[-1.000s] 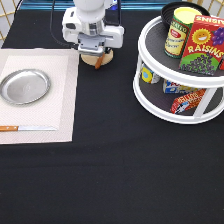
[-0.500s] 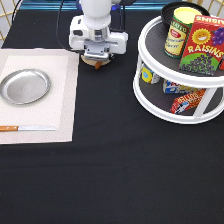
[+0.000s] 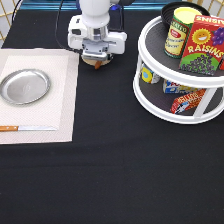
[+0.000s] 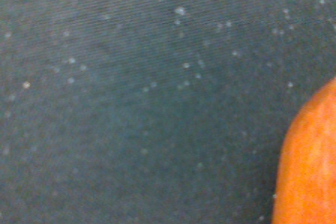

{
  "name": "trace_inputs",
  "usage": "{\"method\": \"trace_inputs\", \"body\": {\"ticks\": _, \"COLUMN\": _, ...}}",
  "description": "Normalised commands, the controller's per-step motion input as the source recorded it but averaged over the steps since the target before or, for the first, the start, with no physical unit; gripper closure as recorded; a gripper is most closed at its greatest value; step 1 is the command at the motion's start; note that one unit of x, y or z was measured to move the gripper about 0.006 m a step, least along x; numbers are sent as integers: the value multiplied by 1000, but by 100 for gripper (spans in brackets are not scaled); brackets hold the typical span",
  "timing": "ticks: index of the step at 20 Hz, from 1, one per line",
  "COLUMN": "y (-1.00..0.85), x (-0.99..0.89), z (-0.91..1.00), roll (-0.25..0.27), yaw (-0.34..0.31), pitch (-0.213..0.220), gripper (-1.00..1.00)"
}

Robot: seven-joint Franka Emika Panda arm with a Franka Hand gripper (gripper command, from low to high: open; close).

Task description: Arrange plate and fork

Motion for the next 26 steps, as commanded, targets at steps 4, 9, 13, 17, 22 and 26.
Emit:
{"method": "trace_inputs", "body": {"ticks": 4, "y": 0, "x": -181, "z": -36, "roll": 89, "yaw": -60, "pitch": -56, "gripper": 100}}
{"method": "trace_inputs", "body": {"ticks": 9, "y": 0, "x": -72, "z": 0, "roll": 98, "yaw": -39, "pitch": -59, "gripper": 100}}
{"method": "trace_inputs", "body": {"ticks": 13, "y": -12, "x": -129, "z": 69, "roll": 131, "yaw": -35, "pitch": -52, "gripper": 100}}
{"method": "trace_inputs", "body": {"ticks": 17, "y": -268, "x": -83, "z": 499, "roll": 155, "yaw": -39, "pitch": -22, "gripper": 100}}
{"method": "trace_inputs", "body": {"ticks": 22, "y": -653, "x": -5, "z": 571, "roll": 197, "yaw": -29, "pitch": 0, "gripper": 100}}
{"method": "trace_inputs", "body": {"ticks": 26, "y": -742, "x": 0, "z": 462, "roll": 164, "yaw": -30, "pitch": 7, "gripper": 100}}
